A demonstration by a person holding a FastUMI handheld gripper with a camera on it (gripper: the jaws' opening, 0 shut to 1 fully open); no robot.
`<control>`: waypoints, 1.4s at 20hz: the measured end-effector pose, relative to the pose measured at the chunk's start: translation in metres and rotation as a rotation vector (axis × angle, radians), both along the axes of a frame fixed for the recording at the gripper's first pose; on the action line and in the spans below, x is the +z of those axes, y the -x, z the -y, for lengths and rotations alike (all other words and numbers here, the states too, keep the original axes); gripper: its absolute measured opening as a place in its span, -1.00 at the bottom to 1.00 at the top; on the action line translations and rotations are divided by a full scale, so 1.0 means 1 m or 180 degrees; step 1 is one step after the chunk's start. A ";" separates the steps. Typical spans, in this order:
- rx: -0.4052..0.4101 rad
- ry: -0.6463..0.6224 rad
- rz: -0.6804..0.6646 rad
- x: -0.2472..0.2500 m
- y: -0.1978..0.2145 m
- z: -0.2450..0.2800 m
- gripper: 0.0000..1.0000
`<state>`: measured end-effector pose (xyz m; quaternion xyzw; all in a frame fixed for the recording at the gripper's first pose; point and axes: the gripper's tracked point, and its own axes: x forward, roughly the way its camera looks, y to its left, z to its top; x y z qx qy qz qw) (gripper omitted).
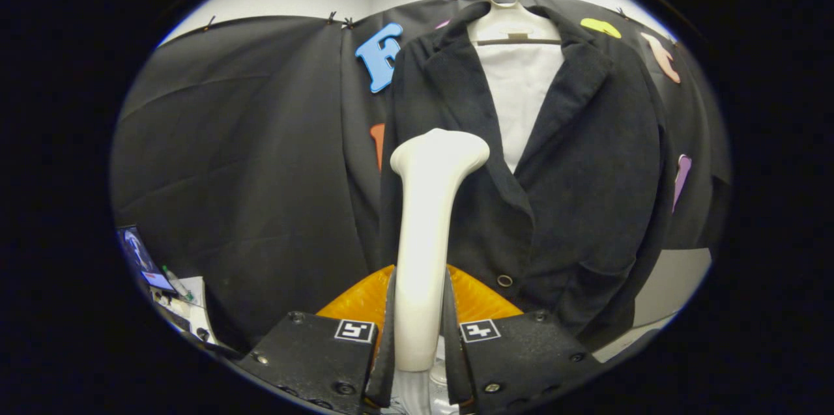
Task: Iron the clothes twice with a garment steamer, once on the left side and once on the right side.
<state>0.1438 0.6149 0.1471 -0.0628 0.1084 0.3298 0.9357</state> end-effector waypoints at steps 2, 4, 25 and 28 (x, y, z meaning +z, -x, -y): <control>0.0000 0.0026 -0.0044 -0.009 0.002 0.002 -0.31; 0.0004 0.0053 -0.0098 -0.018 0.003 0.004 -0.31; -0.0060 0.0353 -0.0672 -0.117 -0.007 0.029 -0.32; -0.0055 0.0400 -0.0739 -0.131 -0.003 0.031 -0.32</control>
